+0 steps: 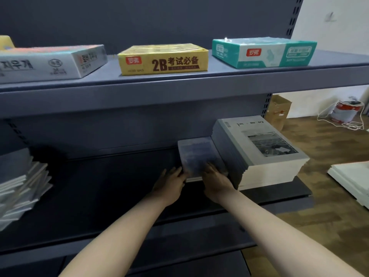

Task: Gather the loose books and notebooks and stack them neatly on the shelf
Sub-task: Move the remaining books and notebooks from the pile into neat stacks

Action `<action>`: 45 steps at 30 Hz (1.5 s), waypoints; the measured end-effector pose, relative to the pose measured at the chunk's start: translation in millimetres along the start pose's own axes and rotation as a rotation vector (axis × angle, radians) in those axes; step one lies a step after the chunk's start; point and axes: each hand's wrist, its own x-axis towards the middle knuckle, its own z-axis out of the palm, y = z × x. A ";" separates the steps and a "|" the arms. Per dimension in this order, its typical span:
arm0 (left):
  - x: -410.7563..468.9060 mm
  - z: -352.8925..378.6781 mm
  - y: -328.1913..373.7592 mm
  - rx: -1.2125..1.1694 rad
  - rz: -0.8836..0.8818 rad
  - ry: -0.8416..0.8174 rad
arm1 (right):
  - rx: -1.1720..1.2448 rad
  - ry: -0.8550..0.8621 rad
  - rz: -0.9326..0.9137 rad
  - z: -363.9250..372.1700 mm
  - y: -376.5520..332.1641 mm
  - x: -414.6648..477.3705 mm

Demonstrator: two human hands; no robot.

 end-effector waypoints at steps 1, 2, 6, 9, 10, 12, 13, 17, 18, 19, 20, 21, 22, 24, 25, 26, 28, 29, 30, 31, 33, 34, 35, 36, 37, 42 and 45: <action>-9.4 0.3 -10.1 -0.014 -0.031 0.017 | -0.017 0.007 -0.029 0.7 -8.9 -1.4; -19.9 -2.0 -19.9 -0.013 -0.059 0.022 | -0.030 0.007 -0.044 1.7 -18.3 -2.0; -63.0 -19.1 -69.4 0.057 -0.071 0.062 | -0.054 0.013 -0.098 4.1 -69.0 4.8; -91.0 -44.5 -113.9 0.116 -0.125 0.119 | -0.058 0.034 -0.196 1.4 -119.3 13.4; -99.4 -52.3 -129.3 0.129 -0.159 0.146 | -0.053 0.039 -0.231 -0.8 -136.4 16.0; -117.7 -65.9 -157.6 0.156 -0.235 0.179 | -0.039 0.063 -0.294 -4.5 -169.5 19.9; -127.0 -70.8 -171.0 0.167 -0.269 0.187 | -0.034 0.077 -0.324 -5.2 -185.1 22.2; -169.5 -86.0 -216.9 0.187 -0.397 0.208 | -0.020 0.125 -0.433 -1.5 -243.8 28.7; -181.0 -89.0 -227.3 0.182 -0.420 0.204 | -0.012 0.132 -0.452 1.0 -258.2 30.1; -192.6 -91.9 -237.7 0.177 -0.444 0.191 | 0.001 0.131 -0.466 3.4 -273.3 30.8; -204.6 -94.2 -248.6 0.173 -0.468 0.176 | 0.021 0.123 -0.476 6.1 -289.2 31.8; -216.6 -96.2 -259.4 0.167 -0.491 0.167 | 0.047 0.117 -0.485 8.8 -305.5 32.7; -228.8 -97.6 -270.1 0.160 -0.515 0.166 | 0.077 0.117 -0.495 11.1 -322.2 33.8; -253.4 -100.9 -290.3 0.150 -0.558 0.191 | 0.122 0.144 -0.527 13.9 -356.4 36.6; -264.9 -102.3 -300.5 0.147 -0.574 0.209 | 0.131 0.169 -0.552 14.8 -373.3 38.5; -276.0 -102.9 -311.6 0.151 -0.588 0.215 | 0.125 0.198 -0.583 16.3 -390.3 41.7; -298.0 -103.4 -334.4 0.174 -0.622 0.174 | 0.090 0.248 -0.642 19.8 -423.2 48.4; -307.9 -102.4 -346.5 0.189 -0.638 0.155 | 0.084 0.256 -0.658 22.3 -438.7 51.5; -317.1 -99.1 -359.2 0.202 -0.646 0.157 | 0.087 0.254 -0.665 25.6 -453.3 53.6; -324.5 -95.9 -370.8 0.204 -0.641 0.177 | 0.085 0.247 -0.667 29.7 -466.5 54.3; -334.3 -90.0 -386.5 0.162 -0.607 0.250 | 0.052 0.256 -0.661 39.2 -487.4 53.3; -336.0 -87.7 -391.3 0.137 -0.585 0.283 | 0.032 0.273 -0.643 43.4 -495.1 53.2; -335.9 -85.8 -394.3 0.131 -0.552 0.321 | 0.017 0.289 -0.613 45.7 -501.3 53.3; -334.6 -83.6 -396.5 0.153 -0.513 0.372 | 0.002 0.301 -0.584 46.7 -506.8 54.5; -333.3 -80.8 -398.8 0.184 -0.481 0.439 | -0.014 0.318 -0.563 46.3 -511.1 56.0; -331.2 -75.9 -401.4 0.249 -0.456 0.566 | -0.059 0.380 -0.548 48.7 -518.9 62.6; -329.4 -76.0 -405.6 0.273 -0.444 0.597 | -0.040 0.402 -0.530 51.2 -521.9 61.4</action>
